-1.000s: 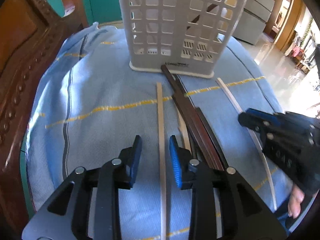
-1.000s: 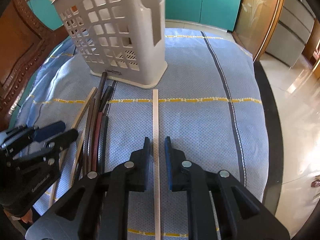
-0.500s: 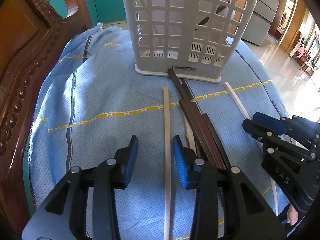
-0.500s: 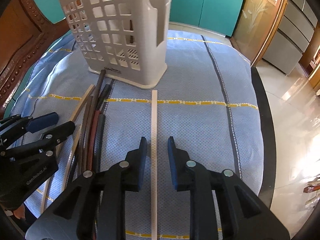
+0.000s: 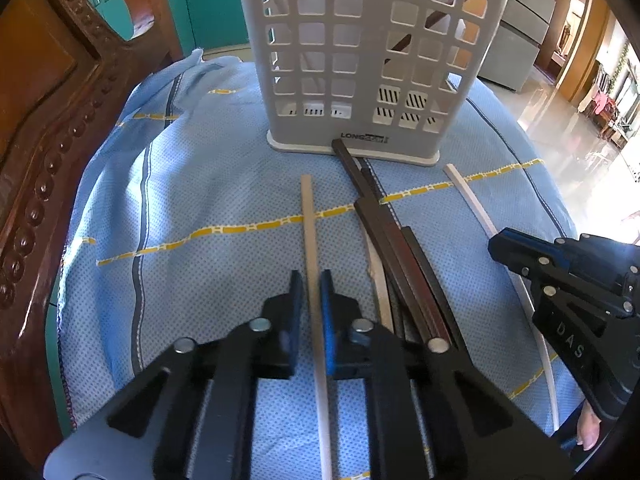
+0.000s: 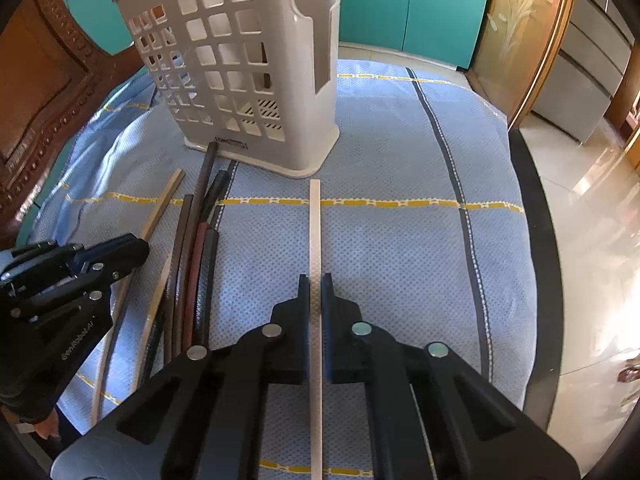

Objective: Organize utensils
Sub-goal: 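Lift both held chopsticks and carry them above the white basket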

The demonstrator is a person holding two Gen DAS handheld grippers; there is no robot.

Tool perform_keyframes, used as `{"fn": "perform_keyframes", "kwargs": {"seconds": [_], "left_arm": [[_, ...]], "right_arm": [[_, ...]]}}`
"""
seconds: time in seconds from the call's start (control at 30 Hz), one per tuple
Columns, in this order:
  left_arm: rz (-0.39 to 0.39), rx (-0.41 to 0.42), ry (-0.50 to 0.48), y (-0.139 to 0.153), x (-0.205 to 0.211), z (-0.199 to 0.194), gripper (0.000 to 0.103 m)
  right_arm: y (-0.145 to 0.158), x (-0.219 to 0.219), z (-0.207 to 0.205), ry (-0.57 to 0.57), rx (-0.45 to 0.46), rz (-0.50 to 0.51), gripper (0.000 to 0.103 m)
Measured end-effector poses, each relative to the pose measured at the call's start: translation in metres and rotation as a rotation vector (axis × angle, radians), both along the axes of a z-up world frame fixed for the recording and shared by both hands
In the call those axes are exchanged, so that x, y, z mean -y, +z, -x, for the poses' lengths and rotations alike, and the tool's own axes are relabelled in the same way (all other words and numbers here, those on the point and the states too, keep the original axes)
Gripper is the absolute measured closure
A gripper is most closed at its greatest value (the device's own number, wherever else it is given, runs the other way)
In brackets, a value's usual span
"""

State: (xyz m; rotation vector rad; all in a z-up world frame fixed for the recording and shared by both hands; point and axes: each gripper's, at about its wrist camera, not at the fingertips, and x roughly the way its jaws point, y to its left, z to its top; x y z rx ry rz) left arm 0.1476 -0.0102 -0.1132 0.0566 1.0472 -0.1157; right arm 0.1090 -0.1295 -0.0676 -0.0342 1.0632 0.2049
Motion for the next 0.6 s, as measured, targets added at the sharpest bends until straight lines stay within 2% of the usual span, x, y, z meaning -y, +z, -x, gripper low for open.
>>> {"fn": "perform_keyframes", "kwargs": {"seconds": [0.13, 0.6], "left_arm": [[0.020, 0.020, 0.014, 0.004, -0.003, 0.003, 0.096], [0.075, 0.172, 0.014, 0.050, -0.008, 0.028, 0.096]], "right_arm": [[0.009, 0.002, 0.001, -0.006, 0.037, -0.008, 0.097], [0.038, 0.005, 0.015, 0.021, 0.129, -0.050, 0.097]]}}
